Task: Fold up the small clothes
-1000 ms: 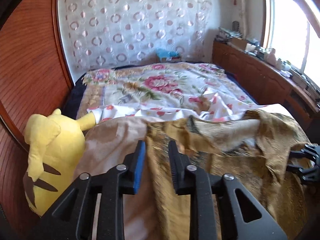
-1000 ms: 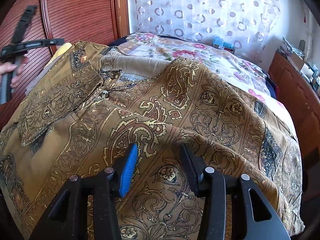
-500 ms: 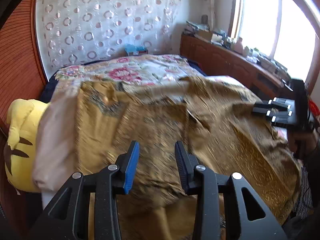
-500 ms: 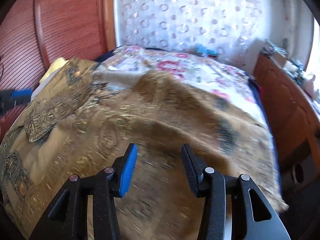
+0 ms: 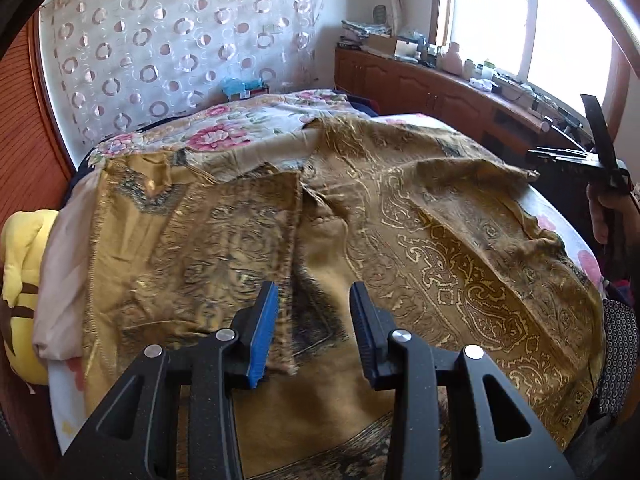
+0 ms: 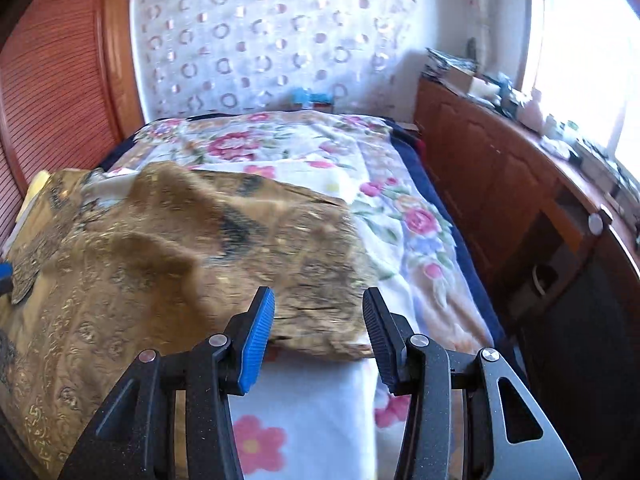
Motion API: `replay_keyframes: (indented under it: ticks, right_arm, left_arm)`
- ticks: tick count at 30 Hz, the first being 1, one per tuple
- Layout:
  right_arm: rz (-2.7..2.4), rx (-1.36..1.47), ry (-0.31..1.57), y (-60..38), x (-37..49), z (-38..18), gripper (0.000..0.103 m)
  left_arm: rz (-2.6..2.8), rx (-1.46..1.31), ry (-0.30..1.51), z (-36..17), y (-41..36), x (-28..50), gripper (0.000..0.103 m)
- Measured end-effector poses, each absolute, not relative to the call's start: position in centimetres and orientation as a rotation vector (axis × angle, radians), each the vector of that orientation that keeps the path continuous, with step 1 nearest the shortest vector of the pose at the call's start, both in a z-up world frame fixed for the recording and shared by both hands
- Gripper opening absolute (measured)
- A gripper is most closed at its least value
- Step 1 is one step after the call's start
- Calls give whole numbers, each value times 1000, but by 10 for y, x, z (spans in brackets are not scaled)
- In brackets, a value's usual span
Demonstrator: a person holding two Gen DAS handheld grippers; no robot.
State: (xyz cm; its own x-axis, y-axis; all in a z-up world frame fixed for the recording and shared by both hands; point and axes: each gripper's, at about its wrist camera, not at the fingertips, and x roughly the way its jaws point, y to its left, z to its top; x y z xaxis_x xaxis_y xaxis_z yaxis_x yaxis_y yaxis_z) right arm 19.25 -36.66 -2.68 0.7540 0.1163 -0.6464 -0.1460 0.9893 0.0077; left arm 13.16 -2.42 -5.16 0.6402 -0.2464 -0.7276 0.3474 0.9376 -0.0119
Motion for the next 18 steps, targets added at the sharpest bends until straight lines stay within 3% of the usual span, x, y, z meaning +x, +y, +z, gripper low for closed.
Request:
replay_keyframes:
  ticks: [18]
  right_arm:
    - [149,133,820,-399,222,-48,48]
  left_arm:
    - [-328,157,886,-84,-52,140,40]
